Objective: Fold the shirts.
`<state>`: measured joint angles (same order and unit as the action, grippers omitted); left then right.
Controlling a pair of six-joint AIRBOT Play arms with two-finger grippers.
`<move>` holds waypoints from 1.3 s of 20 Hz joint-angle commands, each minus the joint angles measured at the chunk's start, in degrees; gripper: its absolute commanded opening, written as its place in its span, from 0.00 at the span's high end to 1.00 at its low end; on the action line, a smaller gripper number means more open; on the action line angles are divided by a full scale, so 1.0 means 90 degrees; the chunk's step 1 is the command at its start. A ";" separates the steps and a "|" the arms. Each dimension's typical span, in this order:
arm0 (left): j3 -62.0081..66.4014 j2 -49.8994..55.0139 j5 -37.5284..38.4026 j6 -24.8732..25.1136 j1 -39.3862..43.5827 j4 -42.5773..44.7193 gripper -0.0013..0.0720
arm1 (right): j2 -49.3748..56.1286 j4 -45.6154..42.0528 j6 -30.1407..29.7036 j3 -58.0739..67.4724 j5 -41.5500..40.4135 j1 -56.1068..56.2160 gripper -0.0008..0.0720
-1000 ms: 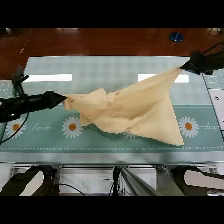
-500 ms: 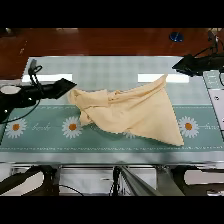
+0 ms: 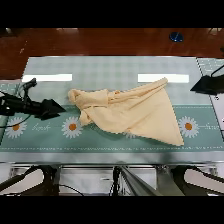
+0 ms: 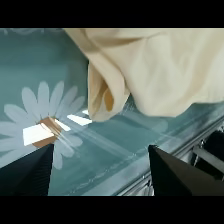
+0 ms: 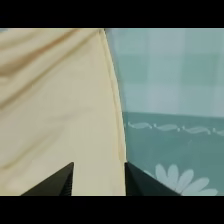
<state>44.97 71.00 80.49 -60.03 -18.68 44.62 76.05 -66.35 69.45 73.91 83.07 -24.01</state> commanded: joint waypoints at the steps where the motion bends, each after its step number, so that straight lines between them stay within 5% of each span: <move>1: -0.0607 0.0046 -0.0403 -0.0092 0.0644 0.0240 0.06 | -0.0308 -0.0199 -0.0109 -0.1037 0.0121 -0.0070 0.42; 6: -0.0617 0.0291 -0.2089 -0.0585 0.2011 0.0236 0.06 | -0.0573 -0.0197 -0.0192 -0.1484 0.0049 -0.0073 0.42; 11: -0.0614 0.0743 -0.2747 -0.0646 0.2725 0.0214 0.09 | -0.0872 -0.0160 -0.0197 -0.1481 -0.0041 -0.0401 0.42; 14: -0.0544 0.1018 -0.2829 -0.0573 0.2968 0.0158 0.82 | -0.1025 0.0066 -0.0175 -0.1481 -0.0046 -0.0874 0.42; 16: -0.0542 0.1005 -0.2776 -0.0364 0.2977 0.0168 0.95 | -0.1124 0.0066 -0.0177 -0.1562 -0.0024 -0.1217 0.39; 20: -0.0542 0.0996 -0.2404 -0.0158 0.2977 0.0163 0.95 | -0.1188 0.0663 -0.0299 -0.2936 0.0136 -0.2203 0.24; 26: -0.0539 0.0743 -0.2220 -0.0049 0.2977 0.0165 0.95 | -0.1188 0.0641 -0.0782 -0.4078 0.0080 -0.2438 0.24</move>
<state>40.03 78.67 59.42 -60.99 8.08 46.74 65.45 -60.40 63.99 41.15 84.05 -44.80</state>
